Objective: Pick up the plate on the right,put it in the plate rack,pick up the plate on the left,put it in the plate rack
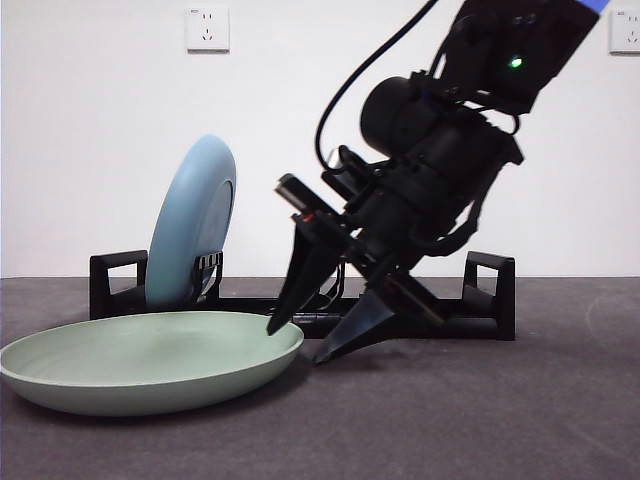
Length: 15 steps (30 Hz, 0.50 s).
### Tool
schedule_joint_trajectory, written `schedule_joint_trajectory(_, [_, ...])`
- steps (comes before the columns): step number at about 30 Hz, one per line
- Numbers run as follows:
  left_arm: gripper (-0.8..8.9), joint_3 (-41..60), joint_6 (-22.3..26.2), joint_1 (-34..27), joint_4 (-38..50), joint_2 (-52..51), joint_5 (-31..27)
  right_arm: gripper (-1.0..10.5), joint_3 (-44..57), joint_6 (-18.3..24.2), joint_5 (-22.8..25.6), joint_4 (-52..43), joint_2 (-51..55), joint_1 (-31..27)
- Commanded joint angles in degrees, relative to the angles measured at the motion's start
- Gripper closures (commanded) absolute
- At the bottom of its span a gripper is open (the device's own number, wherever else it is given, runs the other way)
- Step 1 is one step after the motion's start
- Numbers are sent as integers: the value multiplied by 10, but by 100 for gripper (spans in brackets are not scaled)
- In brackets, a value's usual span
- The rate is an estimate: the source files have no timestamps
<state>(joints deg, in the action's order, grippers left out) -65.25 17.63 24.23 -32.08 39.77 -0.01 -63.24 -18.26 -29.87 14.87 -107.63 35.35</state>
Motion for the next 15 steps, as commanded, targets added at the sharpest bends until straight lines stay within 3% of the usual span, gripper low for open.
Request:
schedule_joint_trajectory(1, [495, 2, 7, 2, -4, -2, -1, 809, -9, -11, 1, -4, -23, 8])
schedule_joint_trajectory(5, [495, 2, 7, 2, -18, -2, -1, 964, -9, -19, 20, 0, -27, 16])
schedule_joint_trajectory(10, [495, 2, 21, 2, -44, 2, -1, 959, -9, -24, 49, 20, -20, 19])
schedule_joint_trajectory(15, [496, 2, 21, 6, -67, 14, 5, 959, -9, -24, 49, 57, 7, 19])
